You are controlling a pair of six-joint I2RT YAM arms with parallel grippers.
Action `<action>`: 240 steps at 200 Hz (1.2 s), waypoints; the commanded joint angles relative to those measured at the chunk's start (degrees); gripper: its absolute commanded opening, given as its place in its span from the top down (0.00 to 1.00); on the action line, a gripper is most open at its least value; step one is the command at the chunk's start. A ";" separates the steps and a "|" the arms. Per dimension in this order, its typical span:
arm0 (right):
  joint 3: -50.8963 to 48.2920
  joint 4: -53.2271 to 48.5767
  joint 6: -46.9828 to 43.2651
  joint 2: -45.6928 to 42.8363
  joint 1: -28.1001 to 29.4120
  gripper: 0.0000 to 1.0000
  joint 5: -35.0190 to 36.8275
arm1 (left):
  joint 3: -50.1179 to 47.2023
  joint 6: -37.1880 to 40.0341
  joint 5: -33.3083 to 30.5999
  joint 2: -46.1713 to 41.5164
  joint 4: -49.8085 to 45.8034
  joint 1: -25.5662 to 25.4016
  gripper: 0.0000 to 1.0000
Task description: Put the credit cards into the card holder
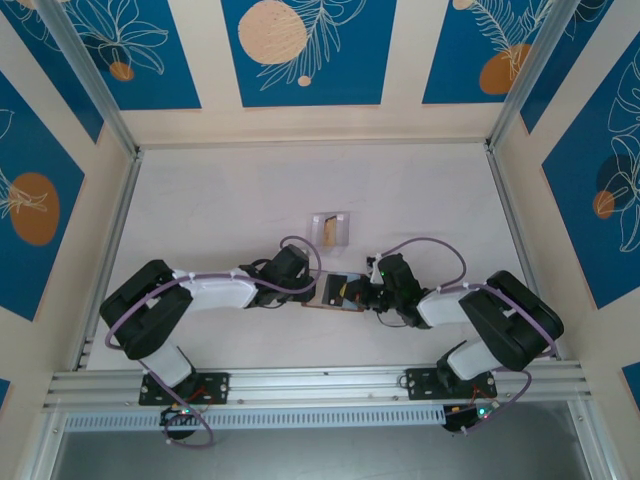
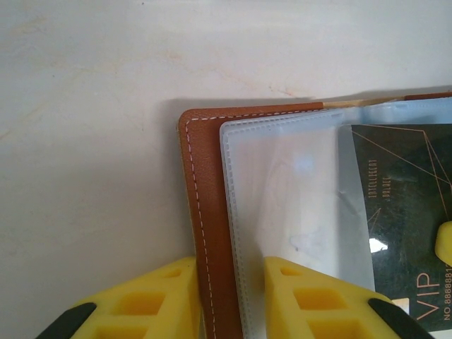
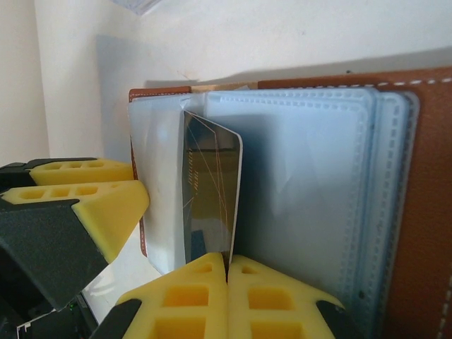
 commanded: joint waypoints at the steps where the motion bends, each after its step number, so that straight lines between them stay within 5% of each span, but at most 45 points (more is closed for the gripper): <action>1: 1.15 -7.24 -3.19 1.86 0.21 1.00 -0.59 | -3.12 0.35 0.97 4.57 -13.09 -1.46 0.74; 175: 11.50 -5.40 -4.50 14.75 4.87 1.00 -4.46 | -3.19 0.81 2.02 4.15 -12.19 -1.52 0.72; 240: 12.74 -11.69 -6.05 9.80 4.44 0.75 -4.88 | -4.39 -0.70 1.06 2.11 -12.83 -1.52 0.68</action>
